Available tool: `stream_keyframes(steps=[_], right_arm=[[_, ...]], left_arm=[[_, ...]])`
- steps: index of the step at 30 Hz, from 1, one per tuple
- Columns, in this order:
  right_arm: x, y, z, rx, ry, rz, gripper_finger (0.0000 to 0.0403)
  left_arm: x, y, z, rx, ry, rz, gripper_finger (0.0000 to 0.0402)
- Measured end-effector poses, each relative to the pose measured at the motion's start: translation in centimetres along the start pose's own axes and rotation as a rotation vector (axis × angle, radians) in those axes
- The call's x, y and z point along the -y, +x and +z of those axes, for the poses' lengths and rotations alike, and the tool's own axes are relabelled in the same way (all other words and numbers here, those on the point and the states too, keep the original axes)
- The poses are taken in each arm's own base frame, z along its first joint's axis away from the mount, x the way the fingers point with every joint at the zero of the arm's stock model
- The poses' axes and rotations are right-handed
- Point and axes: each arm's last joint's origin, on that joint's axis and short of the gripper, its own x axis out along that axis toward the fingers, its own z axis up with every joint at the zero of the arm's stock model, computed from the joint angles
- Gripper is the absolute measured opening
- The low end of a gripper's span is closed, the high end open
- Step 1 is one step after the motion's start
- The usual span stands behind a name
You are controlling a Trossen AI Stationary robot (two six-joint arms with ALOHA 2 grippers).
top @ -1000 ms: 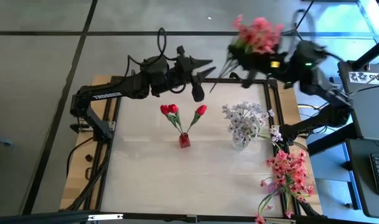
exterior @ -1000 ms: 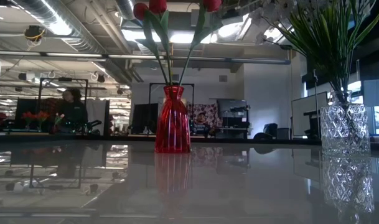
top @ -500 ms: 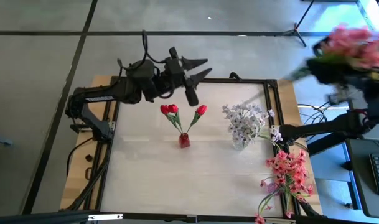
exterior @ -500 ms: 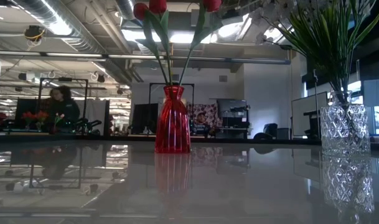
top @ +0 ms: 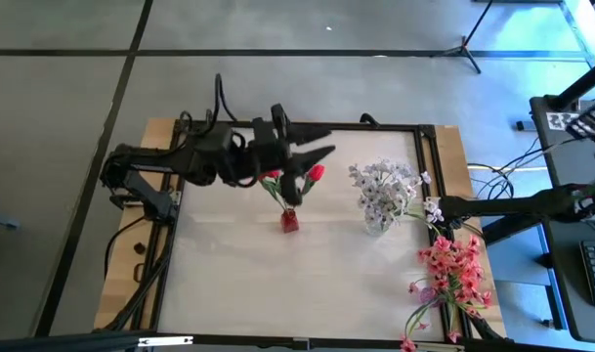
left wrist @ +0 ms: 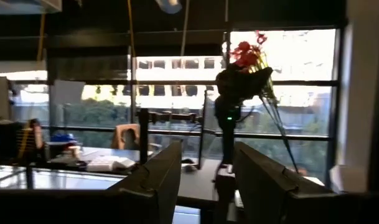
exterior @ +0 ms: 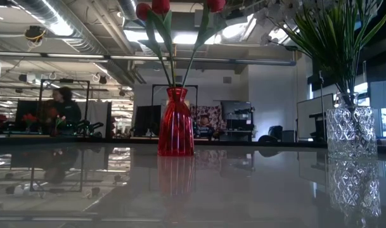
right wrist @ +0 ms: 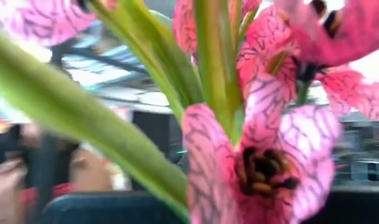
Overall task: Sort flowers into vase by color
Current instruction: Put the pink flowers into the pink vase
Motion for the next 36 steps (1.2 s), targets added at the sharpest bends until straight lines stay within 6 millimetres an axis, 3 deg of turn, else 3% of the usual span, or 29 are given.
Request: stream_keyframes(steps=[5, 10, 16, 22, 30, 36], right_arm=[[-0.8, -0.1, 0.0, -0.083, 0.128, 0.199, 0.0004], [-0.3, 0.0, -1.2, -0.206, 0.210, 0.282, 0.0003], [-1.2, -1.7, -3.0, -0.282, 0.078, 0.238, 0.0002], [-2.3, -3.2, -4.7, -0.281, -0.032, 0.261, 0.0001], [1.0, -1.9, -9.8, -0.372, 0.102, 0.426, 0.0001], [0.7, -3.2, -10.6, -0.356, 0.102, 0.583, 0.0001]], left_arm=[[1.7, -0.6, 0.1, -0.008, -0.085, -0.051, 0.0141], [3.4, -1.3, 0.2, -0.011, -0.108, -0.099, 0.0141], [4.7, -1.9, 0.3, -0.031, -0.175, -0.139, 0.0141], [4.5, -1.8, 0.2, -0.040, -0.261, -0.084, 0.0141], [3.3, -1.3, 0.2, -0.018, -0.321, 0.002, 0.0141], [4.0, -1.7, 0.3, -0.023, -0.395, -0.018, 0.0141]])
